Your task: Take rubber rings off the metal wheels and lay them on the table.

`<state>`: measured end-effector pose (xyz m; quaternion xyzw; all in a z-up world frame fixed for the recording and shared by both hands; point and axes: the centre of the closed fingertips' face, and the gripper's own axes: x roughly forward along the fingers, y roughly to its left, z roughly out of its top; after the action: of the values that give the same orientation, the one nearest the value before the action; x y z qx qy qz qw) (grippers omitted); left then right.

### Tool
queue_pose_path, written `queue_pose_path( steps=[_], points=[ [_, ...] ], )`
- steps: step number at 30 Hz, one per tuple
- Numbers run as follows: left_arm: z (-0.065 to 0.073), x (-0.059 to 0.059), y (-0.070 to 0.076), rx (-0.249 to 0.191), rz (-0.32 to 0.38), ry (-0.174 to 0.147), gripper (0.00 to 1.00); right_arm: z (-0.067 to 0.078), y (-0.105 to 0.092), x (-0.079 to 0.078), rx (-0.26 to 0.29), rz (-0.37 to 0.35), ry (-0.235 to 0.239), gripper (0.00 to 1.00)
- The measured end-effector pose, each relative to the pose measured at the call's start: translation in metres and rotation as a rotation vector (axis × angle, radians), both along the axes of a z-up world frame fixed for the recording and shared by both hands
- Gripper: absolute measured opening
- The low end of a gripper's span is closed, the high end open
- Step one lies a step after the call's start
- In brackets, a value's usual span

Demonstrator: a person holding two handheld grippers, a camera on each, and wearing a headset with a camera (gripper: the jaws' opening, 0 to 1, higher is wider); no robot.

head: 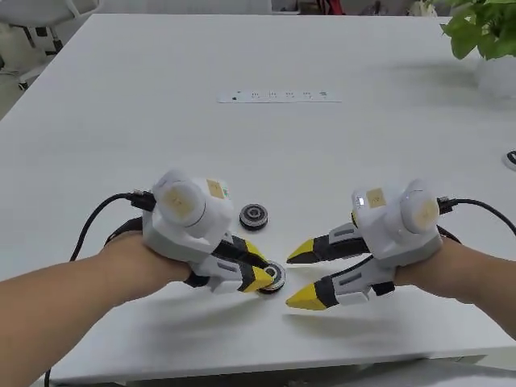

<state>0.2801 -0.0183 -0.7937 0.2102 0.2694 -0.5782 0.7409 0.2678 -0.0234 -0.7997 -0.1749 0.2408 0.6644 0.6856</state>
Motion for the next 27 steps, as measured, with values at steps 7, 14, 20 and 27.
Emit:
queue_pose_path(
  steps=[7, 14, 20, 27],
  points=[
    [0.0, -0.001, 0.0, 0.004, 0.018, -0.014, 0.14, 0.002, 0.004, 0.004, 0.037, -0.051, 0.033, 0.34],
    [0.0, -0.001, 0.001, 0.003, 0.044, -0.024, 0.13, -0.002, 0.008, 0.004, 0.038, -0.08, 0.059, 0.29],
    [-0.001, -0.001, 0.002, 0.007, 0.054, -0.03, 0.13, -0.007, 0.014, 0.003, 0.023, -0.094, 0.058, 0.28],
    [-0.001, -0.001, 0.002, 0.007, 0.067, -0.034, 0.13, -0.008, 0.017, 0.007, 0.024, -0.114, 0.066, 0.26]
  ],
)
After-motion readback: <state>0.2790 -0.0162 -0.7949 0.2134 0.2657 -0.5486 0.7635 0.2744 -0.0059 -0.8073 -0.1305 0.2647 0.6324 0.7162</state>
